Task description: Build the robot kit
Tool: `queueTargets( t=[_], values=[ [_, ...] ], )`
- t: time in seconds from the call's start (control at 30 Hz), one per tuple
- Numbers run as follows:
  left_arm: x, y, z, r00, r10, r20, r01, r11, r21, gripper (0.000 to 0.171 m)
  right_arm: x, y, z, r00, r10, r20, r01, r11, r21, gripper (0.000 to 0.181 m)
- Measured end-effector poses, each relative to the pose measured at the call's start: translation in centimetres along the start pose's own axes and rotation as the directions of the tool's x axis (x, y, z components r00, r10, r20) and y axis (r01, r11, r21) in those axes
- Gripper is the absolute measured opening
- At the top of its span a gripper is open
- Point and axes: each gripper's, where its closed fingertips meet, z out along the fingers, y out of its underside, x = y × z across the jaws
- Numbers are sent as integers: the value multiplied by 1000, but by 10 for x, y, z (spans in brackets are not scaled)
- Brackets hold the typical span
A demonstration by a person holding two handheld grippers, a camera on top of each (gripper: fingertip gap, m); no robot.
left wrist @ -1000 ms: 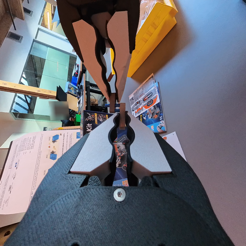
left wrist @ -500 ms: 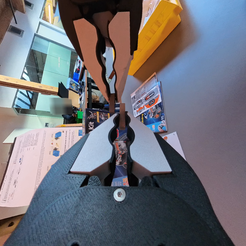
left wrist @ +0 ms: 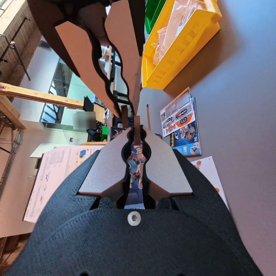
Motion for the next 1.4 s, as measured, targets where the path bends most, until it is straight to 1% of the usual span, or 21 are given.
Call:
queueTargets(
  t=[0.03,0.1,0.17,0.27,0.4,0.57,0.73,0.8,0.97,1.27,1.33,1.4],
  values=[
    [-1,0,0,1000,10,10,-10,1000,-11,5,-1,1,0,1000,-2,18,2,1000,-22,16],
    [-1,0,1,1000,22,16,-22,1000,-17,5,0,3,0,1000,-9,23,10,998,-55,12],
    [-2,0,1,1000,18,19,-17,1000,-16,5,-1,3,-1,1000,-17,27,18,998,-60,16],
    [-6,-1,-2,999,10,38,-10,1000,-9,5,-1,0,-3,999,31,31,-30,999,-45,23],
    [-12,-6,-7,997,11,73,-13,1000,21,5,6,-6,-4,999,47,-6,-48,998,-32,24],
    [-17,-6,-13,996,0,94,-3,1000,29,5,12,-11,-4,999,35,-38,-36,999,-30,23],
    [-19,-3,-14,995,-60,77,57,998,37,5,15,-11,-1,995,-19,-95,12,998,-68,21],
    [-17,-3,-13,996,-50,72,47,998,36,5,14,-10,0,995,-12,-100,5,998,-70,21],
    [-14,-2,-10,995,-88,41,87,996,27,5,12,-6,3,988,17,-151,-26,998,-59,21],
    [-1,2,3,995,-96,-26,96,995,-15,5,-1,9,10,983,143,-116,-149,988,-46,21],
    [-1,0,7,996,-85,-20,85,996,-12,5,-2,12,8,981,129,-145,-135,990,-35,21],
    [6,-1,10,994,-94,-54,93,996,-10,5,-9,15,8,982,136,-128,-140,990,-24,20]
  ],
)
